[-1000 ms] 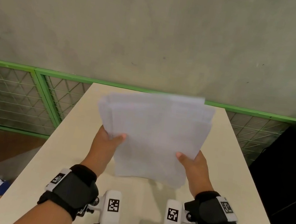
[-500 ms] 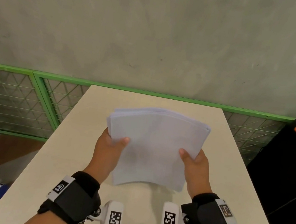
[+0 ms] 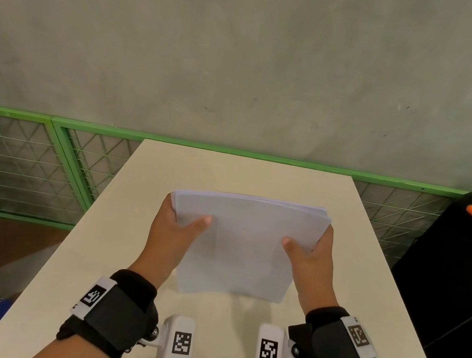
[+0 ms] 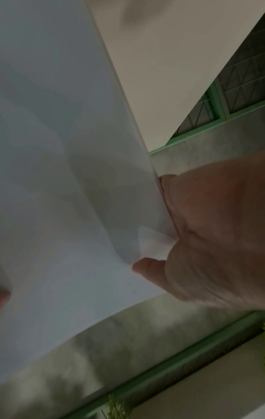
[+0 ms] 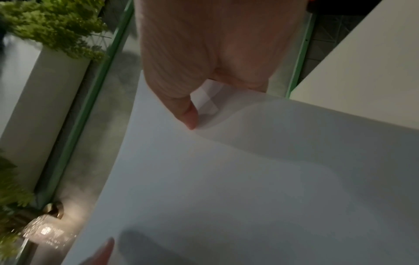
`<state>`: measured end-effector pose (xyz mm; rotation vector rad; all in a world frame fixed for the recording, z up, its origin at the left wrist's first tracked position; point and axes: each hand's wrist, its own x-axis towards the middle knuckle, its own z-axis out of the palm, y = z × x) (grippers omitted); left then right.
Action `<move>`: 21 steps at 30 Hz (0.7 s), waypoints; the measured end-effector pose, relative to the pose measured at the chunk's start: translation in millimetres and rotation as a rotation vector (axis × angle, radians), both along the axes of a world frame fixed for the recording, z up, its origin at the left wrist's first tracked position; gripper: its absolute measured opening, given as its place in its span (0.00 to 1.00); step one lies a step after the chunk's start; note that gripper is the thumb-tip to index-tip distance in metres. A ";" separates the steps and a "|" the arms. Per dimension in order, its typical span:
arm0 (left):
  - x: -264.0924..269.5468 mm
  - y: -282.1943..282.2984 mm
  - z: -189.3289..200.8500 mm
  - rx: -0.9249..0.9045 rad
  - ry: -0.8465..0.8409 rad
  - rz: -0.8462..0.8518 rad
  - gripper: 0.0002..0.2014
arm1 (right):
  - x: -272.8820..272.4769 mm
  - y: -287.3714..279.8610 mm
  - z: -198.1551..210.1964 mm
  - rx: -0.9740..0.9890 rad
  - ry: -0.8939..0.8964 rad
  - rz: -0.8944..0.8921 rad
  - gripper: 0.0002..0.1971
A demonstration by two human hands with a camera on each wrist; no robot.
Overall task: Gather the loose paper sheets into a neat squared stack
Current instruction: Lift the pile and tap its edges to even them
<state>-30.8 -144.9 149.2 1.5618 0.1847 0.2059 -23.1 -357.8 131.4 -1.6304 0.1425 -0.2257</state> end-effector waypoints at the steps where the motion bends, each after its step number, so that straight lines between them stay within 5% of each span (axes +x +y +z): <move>1: 0.8 -0.1 1.4 -0.019 -0.008 0.003 0.29 | -1.2 1.0 2.5 -0.020 -0.014 0.005 0.33; 5: 4.8 -1.9 9.2 -0.068 -0.016 0.004 0.27 | -3.1 3.7 7.8 -0.116 -0.035 0.031 0.38; 9: 9.3 -4.7 17.6 -0.099 0.005 0.060 0.09 | -0.3 4.6 11.2 -0.149 -0.088 -0.005 0.48; 11: 11.8 -5.3 20.8 -0.132 0.024 0.106 0.12 | 0.6 5.8 12.5 -0.238 -0.158 -0.018 0.50; 16: 16.8 -9.5 26.0 -0.168 0.064 0.164 0.19 | 2.5 2.5 9.3 -0.521 -0.293 0.003 0.34; 21: 18.8 -8.0 25.1 -0.154 0.049 0.125 0.13 | 3.8 2.0 8.2 -0.466 -0.277 -0.048 0.32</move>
